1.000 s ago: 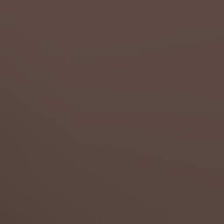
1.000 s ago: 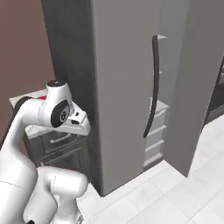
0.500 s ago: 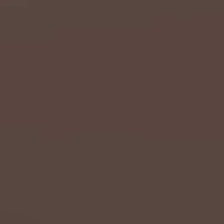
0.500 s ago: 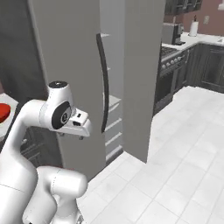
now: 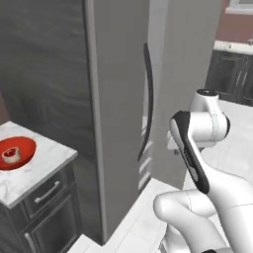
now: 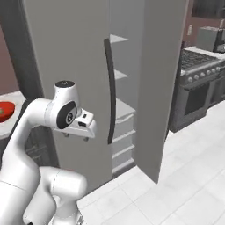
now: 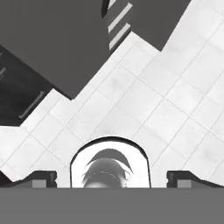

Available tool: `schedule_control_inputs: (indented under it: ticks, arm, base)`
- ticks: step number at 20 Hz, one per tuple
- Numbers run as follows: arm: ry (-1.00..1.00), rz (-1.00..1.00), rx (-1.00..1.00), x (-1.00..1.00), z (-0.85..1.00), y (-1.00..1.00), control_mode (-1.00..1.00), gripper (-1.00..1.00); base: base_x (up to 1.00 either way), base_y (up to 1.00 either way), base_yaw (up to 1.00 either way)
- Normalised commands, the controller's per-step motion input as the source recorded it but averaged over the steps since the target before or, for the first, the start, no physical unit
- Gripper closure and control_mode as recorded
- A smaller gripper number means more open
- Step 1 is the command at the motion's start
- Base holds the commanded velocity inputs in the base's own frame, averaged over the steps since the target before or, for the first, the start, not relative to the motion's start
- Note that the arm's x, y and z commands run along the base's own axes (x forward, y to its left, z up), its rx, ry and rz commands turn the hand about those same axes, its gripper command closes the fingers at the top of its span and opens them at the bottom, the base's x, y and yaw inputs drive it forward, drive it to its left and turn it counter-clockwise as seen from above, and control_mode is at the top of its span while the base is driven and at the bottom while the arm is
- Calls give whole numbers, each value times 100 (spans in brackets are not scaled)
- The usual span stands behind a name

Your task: Take the fish, corn, and steak from the freezer and place them in the bowl on the counter.

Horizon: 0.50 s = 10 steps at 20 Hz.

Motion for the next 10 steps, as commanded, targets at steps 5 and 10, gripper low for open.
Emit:
schedule_control_inputs:
  ticks: [5,10]
  arm:
    - [0,0,0,0,0,0,100,-100]
    - [0,0,0,0,0,0,100,-100]
  base:
    - [6,-64,64]
    - [8,-70,68]
